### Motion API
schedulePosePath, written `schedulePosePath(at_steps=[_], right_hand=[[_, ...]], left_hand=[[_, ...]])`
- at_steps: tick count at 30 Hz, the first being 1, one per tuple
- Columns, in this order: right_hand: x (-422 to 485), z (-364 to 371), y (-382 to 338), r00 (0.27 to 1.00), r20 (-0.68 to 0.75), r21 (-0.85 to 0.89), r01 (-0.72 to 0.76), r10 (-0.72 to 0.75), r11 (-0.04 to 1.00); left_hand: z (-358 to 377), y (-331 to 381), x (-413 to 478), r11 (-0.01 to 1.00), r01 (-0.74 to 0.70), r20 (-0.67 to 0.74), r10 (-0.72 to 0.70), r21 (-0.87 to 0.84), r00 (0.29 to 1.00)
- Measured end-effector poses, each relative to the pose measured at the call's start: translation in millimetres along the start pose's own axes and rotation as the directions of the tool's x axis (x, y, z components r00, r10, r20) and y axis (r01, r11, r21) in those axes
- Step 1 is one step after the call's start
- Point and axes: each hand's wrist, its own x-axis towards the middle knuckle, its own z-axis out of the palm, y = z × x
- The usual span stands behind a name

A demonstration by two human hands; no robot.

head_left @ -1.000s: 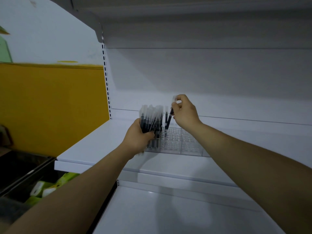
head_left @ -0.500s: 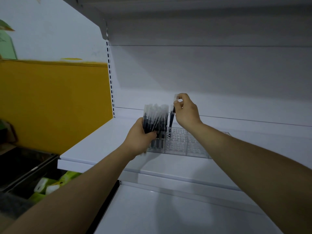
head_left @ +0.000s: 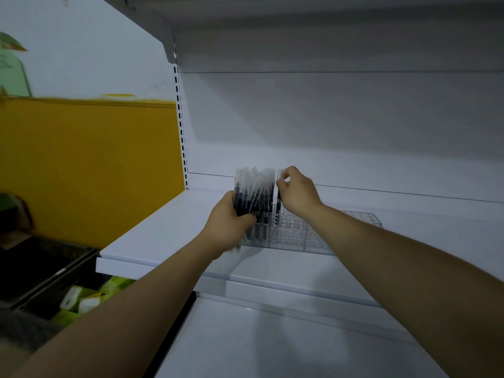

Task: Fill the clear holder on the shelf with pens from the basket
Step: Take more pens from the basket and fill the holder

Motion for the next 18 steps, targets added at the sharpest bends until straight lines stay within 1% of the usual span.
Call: schedulePosePath(at_steps=[2, 4, 5, 7, 8, 9, 10, 12, 13, 15, 18], right_hand=[[0.0, 2.3, 2.6, 0.999, 0.026, -0.054, -0.031, 0.032, 0.998], [-3.1, 2.2, 1.7, 1.0, -0.003, -0.059, -0.031, 0.031, 0.998], [-6.5, 0.6, -0.4, 0.999, -0.054, -0.045, -0.008, 0.006, 0.999], [-16.8, -6.7, -7.4, 0.982, -0.167, 0.051, 0.094, -0.084, 0.994], [-23.5, -11.3, -11.8, 0.978, -0.175, 0.115, 0.139, -0.117, 0.984], [-30.7, -15.8, -16.4, 0.979, -0.144, 0.165, 0.166, -0.143, 0.972], [-37.8, -19.1, -20.4, 0.984, -0.085, 0.201, 0.172, -0.158, 0.964], [-46.8, -21.2, -24.2, 0.986, 0.039, 0.229, 0.147, -0.16, 0.962], [-47.9, -20.7, -23.7, 0.985, 0.073, 0.229, 0.133, -0.154, 0.964], [-46.7, -20.4, -21.2, 0.986, 0.093, 0.231, 0.114, -0.138, 0.966], [-44.0, -21.6, -18.5, 0.989, 0.086, 0.254, 0.096, -0.121, 0.963]], left_hand=[[0.1, 0.1, -0.3, 1.0, 0.001, -0.004, -0.001, -0.002, 1.0], [0.2, -0.6, -0.1, 1.0, 0.004, -0.007, -0.004, -0.003, 1.0], [0.4, -0.9, -0.2, 1.0, 0.007, -0.007, -0.007, -0.002, 1.0], [1.5, -0.7, -0.2, 1.0, 0.007, -0.01, -0.007, -0.002, 1.0], [2.7, -0.2, -0.2, 1.0, 0.005, -0.013, -0.005, -0.005, 1.0], [3.9, 1.1, -0.1, 1.0, -0.002, -0.018, 0.002, -0.012, 1.0], [5.6, 3.0, -0.4, 1.0, -0.01, -0.021, 0.01, -0.021, 1.0], [9.7, 7.5, -1.3, 0.999, -0.02, -0.018, 0.019, -0.047, 1.0], [11.7, 9.0, -1.4, 0.998, -0.023, -0.015, 0.022, -0.062, 1.0], [14.9, 10.5, -1.3, 0.996, -0.018, -0.002, 0.018, -0.091, 1.0], [16.9, 10.6, -1.0, 0.994, -0.006, 0.023, 0.009, -0.108, 1.0]])
